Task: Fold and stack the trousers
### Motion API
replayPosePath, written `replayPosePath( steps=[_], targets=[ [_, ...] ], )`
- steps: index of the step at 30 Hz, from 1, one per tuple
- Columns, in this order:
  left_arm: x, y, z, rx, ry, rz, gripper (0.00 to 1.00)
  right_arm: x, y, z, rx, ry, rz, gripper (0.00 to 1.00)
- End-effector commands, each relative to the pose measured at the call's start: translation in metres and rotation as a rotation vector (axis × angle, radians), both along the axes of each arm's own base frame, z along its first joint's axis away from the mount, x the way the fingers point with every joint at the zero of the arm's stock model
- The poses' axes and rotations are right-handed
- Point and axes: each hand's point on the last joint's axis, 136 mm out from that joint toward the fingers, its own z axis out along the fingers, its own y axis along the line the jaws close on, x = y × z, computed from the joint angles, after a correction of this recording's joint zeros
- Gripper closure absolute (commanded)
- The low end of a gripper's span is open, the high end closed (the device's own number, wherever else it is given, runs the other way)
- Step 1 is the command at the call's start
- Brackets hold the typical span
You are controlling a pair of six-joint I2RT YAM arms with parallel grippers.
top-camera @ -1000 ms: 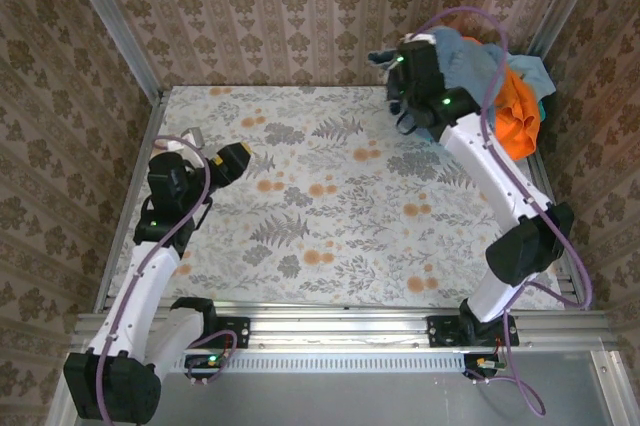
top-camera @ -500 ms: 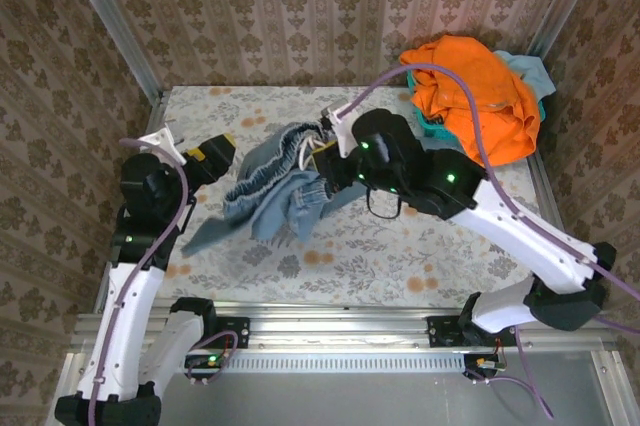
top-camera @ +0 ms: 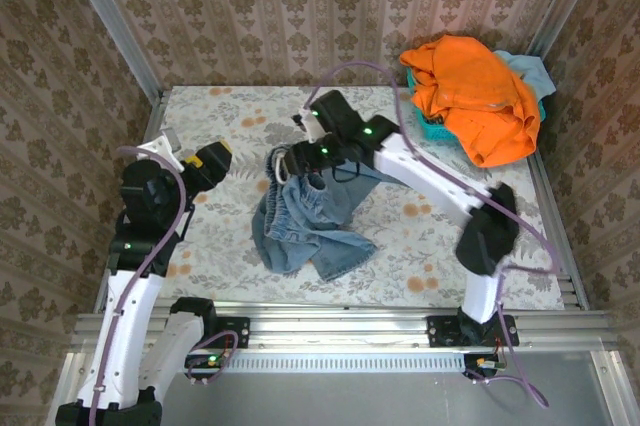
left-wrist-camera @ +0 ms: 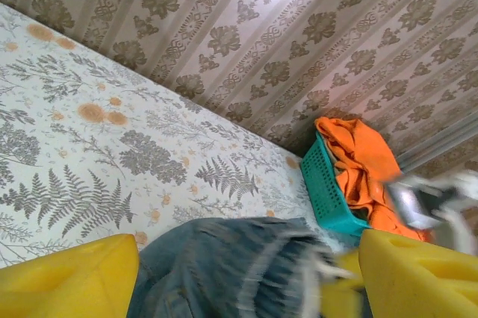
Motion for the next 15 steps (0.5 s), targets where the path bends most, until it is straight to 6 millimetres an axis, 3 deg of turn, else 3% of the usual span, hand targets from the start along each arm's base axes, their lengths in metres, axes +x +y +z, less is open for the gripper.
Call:
replayPosePath(
  steps=[1, 2, 3, 10, 15],
  targets=[
    [0.005, 0.002, -0.012, 0.048, 0.036, 0.011, 0.20, 0.011, 0.012, 0.032, 0.080, -0.015, 0.030, 0.32],
    [0.008, -0.003, -0.015, 0.059, 0.048, -0.018, 0.18, 0.015, 0.005, 0.033, 0.075, -0.025, 0.003, 0.22],
    [0.012, -0.009, -0.017, 0.073, 0.064, -0.053, 0.18, 0.018, -0.005, 0.035, 0.067, -0.031, -0.019, 0.19],
    [0.029, -0.054, -0.067, 0.368, 0.244, -0.196, 0.21, 0.021, -0.116, 0.027, 0.013, -0.079, -0.275, 0.16],
    [0.023, -0.099, -0.081, 0.607, 0.259, -0.316, 0.22, 0.005, -0.178, 0.013, 0.024, -0.078, -0.422, 0.16]
  ],
)
